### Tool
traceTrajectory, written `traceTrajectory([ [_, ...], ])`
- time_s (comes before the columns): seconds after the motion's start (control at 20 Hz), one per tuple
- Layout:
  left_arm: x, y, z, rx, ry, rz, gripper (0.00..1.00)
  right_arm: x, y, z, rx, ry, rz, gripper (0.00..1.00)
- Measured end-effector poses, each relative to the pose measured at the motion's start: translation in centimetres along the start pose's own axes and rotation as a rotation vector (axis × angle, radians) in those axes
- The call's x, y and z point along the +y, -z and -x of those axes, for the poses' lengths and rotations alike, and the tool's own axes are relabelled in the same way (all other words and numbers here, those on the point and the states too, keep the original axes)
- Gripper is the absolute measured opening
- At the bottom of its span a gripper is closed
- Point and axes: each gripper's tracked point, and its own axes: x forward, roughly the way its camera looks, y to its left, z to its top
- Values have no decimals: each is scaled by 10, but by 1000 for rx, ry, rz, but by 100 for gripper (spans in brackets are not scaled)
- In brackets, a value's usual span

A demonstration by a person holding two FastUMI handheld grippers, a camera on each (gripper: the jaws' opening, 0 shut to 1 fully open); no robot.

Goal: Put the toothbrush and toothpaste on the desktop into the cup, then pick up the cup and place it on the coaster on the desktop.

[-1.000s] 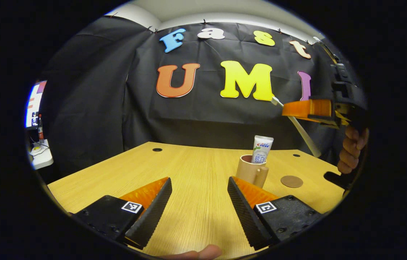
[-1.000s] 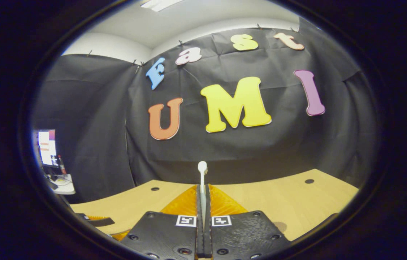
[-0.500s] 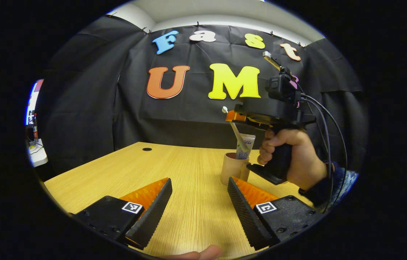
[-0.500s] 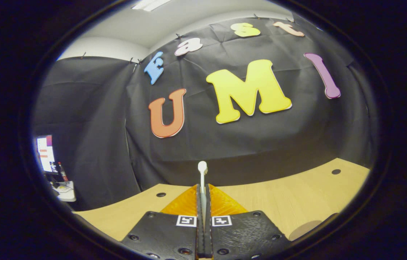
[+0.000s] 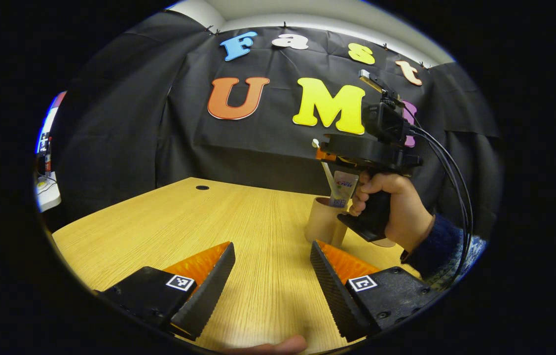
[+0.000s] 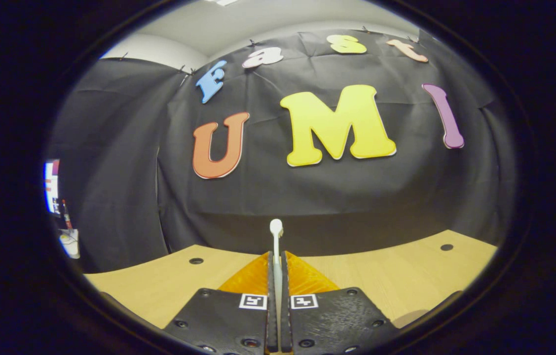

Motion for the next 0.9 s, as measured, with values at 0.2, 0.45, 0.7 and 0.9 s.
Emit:
traceTrajectory([
  [0.2,-4,-4,1,-16,13,-8,97,-3,5,-7,12,16,-5,3],
  [0.45,-6,1,0,1,23,5,97,-7,9,-4,37,32,0,5],
  [0.7,-9,2,0,7,30,5,97,-4,2,2,18,29,16,5],
  [0.9,-10,3,0,9,35,4,97,-2,5,1,16,37,30,5],
])
